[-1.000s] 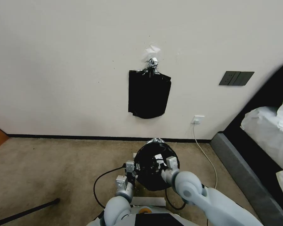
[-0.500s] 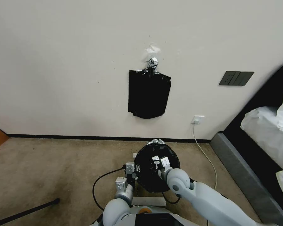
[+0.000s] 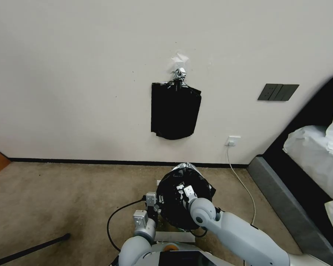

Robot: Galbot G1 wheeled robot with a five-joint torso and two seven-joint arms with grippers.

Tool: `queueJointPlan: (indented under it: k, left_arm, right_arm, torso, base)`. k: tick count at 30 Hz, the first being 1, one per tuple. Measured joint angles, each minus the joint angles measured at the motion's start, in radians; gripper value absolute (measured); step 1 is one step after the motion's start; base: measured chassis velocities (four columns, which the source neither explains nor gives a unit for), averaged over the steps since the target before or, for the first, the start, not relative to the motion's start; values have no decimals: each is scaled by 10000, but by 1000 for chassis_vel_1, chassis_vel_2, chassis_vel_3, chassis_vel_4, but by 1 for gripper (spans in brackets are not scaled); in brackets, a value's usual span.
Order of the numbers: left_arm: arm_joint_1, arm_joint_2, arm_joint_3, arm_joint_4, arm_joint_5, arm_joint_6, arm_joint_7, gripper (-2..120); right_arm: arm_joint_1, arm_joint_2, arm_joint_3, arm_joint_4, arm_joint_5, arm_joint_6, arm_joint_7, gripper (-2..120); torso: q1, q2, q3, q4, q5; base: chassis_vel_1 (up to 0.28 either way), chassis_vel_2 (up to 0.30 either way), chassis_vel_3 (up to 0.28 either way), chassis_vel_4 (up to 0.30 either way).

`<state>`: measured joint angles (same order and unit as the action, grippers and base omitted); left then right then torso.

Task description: Place a trash bag onto the trash bin.

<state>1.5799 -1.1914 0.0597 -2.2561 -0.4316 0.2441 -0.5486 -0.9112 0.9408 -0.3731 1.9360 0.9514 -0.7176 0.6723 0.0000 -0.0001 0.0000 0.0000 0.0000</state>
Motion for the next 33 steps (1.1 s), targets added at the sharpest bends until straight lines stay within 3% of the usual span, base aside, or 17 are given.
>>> queueJointPlan:
  k: [9,13,17,18,21,24,27,33]
  left_arm:
    - [-105,210,-482,-77,-623,206,-188,1]
    - [-177,259,-582,-67,-897,334,-387,1]
    - [-381,102,-970,87,-2363,854,-1328,1]
    - [-381,102,-970,87,-2363,854,-1328,1]
    - [-560,-66,-1238,309,-3449,965,-1994,1]
    - [-653,-120,-1270,405,-3910,995,-2243,1]
    - [-968,-296,-1279,846,-4753,1004,-2765,1]
    - [-1318,-436,-1281,1282,-4862,1058,-2964,1]
  right_arm:
    - [-419,-743,515,1504,149,-26,-100,3]
    - [-595,-1085,773,2060,207,-26,-235,17]
    - [-1882,-2023,2281,3953,220,-24,-1275,37]
    - [-1882,-2023,2281,3953,220,-24,-1275,37]
    - [-3493,-2361,3640,5009,-55,164,-2325,52]
    - [-4035,-2422,4025,5221,-351,286,-2690,57]
    - [-4996,-2372,4567,5443,-1322,620,-3415,73]
    - [-5228,-2100,4638,5439,-1562,700,-3453,91]
  torso:
    - [1,0,0,0,2]
    - [0,0,0,-1,-2]
    - [1,1,0,2,2]
    - [1,1,0,2,2]
    - [0,1,0,-4,2]
    - [0,1,-1,-3,2]
    - [0,0,-1,-2,2]
    - [0,0,0,1,2]
  base:
    - [0,0,0,0]
    - [0,0,0,0]
    - [0,0,0,0]
    - [0,0,0,0]
    - [0,0,0,0]
    - [0,0,0,0]
    - [0,0,0,0]
    - [0,0,0,0]
